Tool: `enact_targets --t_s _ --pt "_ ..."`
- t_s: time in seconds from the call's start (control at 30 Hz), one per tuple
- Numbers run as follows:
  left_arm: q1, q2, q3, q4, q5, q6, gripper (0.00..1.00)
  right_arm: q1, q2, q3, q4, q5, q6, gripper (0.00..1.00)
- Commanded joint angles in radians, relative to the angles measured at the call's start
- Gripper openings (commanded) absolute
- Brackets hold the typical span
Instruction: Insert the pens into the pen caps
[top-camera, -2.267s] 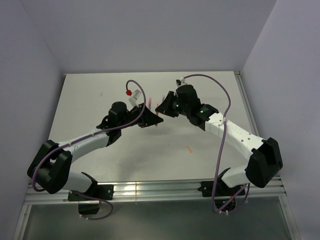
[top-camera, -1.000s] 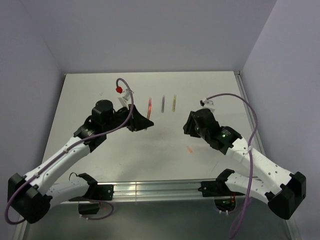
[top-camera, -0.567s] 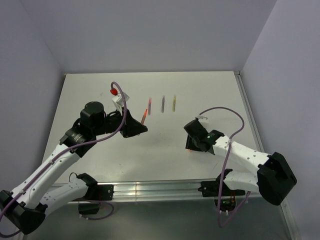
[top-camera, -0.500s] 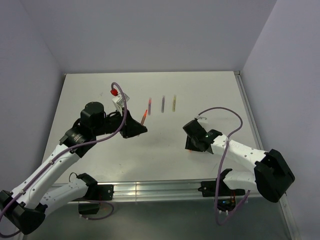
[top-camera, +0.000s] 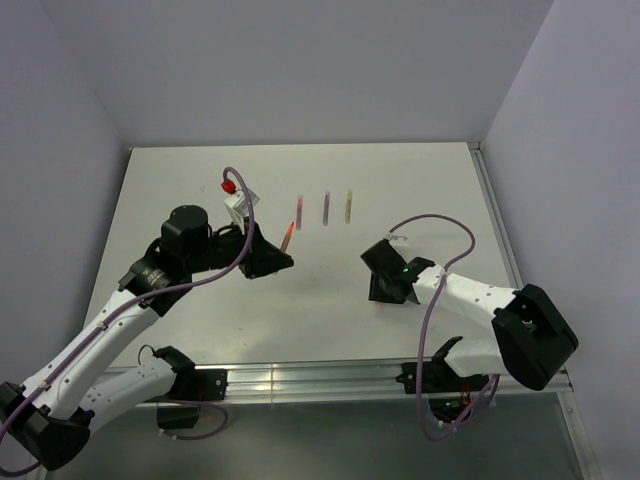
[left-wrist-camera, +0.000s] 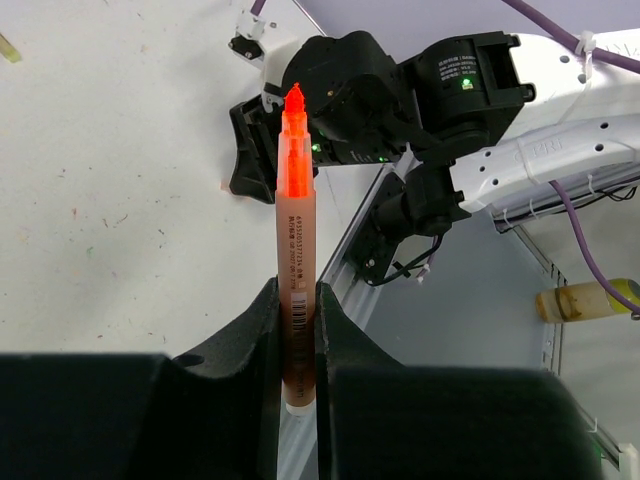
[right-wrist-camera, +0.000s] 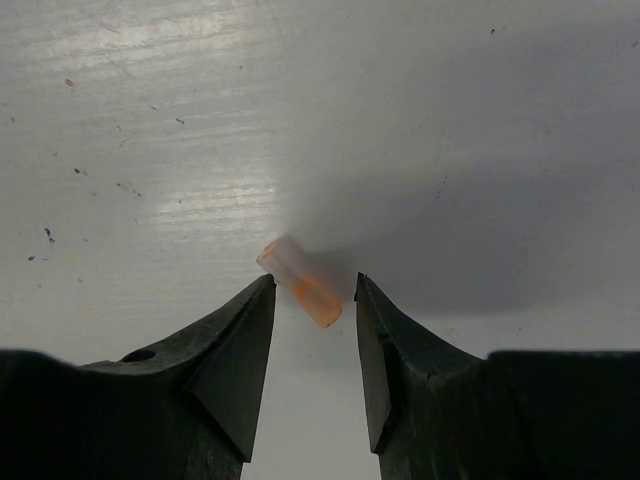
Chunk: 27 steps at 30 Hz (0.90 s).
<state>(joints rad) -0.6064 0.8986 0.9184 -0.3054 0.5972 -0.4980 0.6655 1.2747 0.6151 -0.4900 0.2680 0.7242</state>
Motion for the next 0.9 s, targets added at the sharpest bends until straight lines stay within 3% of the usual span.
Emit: enact_targets --t_s 0.0,0.87 --pt "-0.003 -0.004 -0.003 0.015 0.007 0.013 0.00 0.009 0.021 0.025 0.022 0.013 -0.012 0.46" --pt "-0.001 0.039 -0.010 0.031 0.016 0.004 0.00 0.019 0.176 0.057 0.036 -0.033 -0.026 0.39"
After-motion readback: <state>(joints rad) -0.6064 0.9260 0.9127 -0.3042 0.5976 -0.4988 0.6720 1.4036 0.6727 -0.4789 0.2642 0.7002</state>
